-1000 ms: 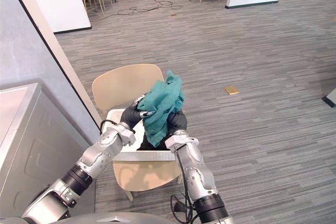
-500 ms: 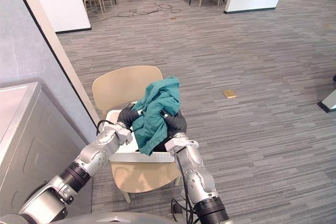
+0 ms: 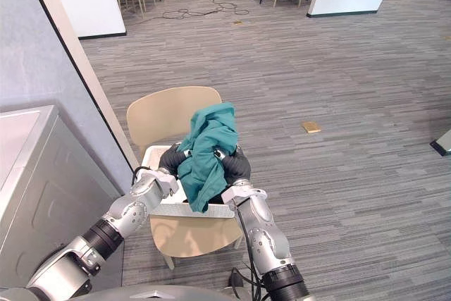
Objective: Pick up the laundry basket with both hands and put the clothes into the washing machine.
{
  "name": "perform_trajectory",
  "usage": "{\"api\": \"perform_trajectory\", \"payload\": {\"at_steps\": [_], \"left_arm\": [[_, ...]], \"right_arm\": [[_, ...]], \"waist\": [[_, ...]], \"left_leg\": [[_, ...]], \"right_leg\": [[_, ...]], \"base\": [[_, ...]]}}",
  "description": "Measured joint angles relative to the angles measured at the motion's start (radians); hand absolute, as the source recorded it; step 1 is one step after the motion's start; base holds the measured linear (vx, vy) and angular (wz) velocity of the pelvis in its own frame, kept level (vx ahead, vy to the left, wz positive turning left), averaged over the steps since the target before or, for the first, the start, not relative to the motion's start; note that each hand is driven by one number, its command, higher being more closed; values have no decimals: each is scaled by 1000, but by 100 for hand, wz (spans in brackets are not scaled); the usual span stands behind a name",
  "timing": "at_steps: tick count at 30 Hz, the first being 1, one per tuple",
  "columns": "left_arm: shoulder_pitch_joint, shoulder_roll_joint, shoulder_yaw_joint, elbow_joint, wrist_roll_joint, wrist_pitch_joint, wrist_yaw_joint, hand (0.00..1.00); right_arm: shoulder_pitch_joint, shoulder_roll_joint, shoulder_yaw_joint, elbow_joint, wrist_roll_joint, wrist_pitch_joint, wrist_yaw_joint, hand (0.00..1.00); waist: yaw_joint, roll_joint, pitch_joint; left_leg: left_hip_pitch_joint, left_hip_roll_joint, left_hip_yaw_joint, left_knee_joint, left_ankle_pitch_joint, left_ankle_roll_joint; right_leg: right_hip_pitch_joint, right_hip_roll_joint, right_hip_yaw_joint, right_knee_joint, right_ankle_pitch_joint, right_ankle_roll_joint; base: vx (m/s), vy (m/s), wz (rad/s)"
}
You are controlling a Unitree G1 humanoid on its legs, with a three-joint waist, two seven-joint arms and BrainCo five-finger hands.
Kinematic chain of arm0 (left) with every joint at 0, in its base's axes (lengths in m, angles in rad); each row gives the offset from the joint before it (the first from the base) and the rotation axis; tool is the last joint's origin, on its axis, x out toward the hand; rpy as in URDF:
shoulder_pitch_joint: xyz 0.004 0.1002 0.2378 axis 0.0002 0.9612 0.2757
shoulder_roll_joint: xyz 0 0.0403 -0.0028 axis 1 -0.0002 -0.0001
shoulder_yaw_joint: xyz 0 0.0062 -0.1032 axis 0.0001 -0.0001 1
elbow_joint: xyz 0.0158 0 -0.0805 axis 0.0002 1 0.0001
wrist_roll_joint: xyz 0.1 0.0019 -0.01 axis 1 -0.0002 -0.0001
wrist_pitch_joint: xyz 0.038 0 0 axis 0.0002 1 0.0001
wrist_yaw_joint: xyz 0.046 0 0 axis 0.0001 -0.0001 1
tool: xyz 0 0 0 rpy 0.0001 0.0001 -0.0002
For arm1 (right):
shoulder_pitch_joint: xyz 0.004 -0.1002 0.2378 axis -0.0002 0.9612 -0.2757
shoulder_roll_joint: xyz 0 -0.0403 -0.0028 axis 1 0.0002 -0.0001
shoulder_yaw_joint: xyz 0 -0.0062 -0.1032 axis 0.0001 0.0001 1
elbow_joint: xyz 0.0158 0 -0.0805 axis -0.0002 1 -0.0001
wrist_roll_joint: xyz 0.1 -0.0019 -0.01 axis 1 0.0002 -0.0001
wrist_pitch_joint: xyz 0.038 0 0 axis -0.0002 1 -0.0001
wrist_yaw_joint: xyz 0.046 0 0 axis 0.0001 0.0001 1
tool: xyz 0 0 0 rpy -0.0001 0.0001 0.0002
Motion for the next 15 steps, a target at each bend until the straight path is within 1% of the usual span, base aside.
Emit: {"api": "perform_trajectory", "payload": {"at_steps": [1,3,5,7,9,13,15], "left_arm": [[2,-3,1,18,-35,-1,1,100],[6,-3,4,31,-61,-1,1,100],[8,-9,16,50,-64,0,1,100],[14,-18,38,63,-80,2,1,100],[36,-34,78,63,-97,3,1,100],[67,-49,171,63,-102,2,4,100],[83,-58,239,62,-112,-6,20,100]], "right_arm": [[0,0,6,0,10,3,0,0],[0,0,12,0,36,8,0,0],[0,1,14,0,42,8,3,0],[0,5,14,0,45,8,8,0],[0,11,12,-3,45,8,20,0],[0,50,-1,-4,45,8,44,0],[12,71,-36,-10,45,8,44,0]], "waist": [[0,-5,3],[2,-12,1],[12,-21,5],[15,-32,12],[17,-45,18],[23,-60,28],[22,-64,29]], "left_leg": [[-1,1,1,0,3,4],[-2,3,7,0,3,4],[-1,6,17,0,3,3],[-1,9,19,0,2,3],[1,14,23,0,0,0],[14,22,49,0,-5,-6],[20,23,57,0,-8,-7]], "right_leg": [[-2,1,2,0,1,0],[-8,4,9,0,1,-1],[-13,8,20,0,3,-3],[-15,11,22,0,4,-3],[-15,17,26,0,3,-4],[-20,26,50,0,4,-7],[-19,28,58,0,4,-7]], "base": [[-6,-5,-3],[-2,-5,-9],[-2,-5,-14],[-10,-8,-7],[-12,-12,-5],[-11,-11,-17],[-10,-6,-17]]}}
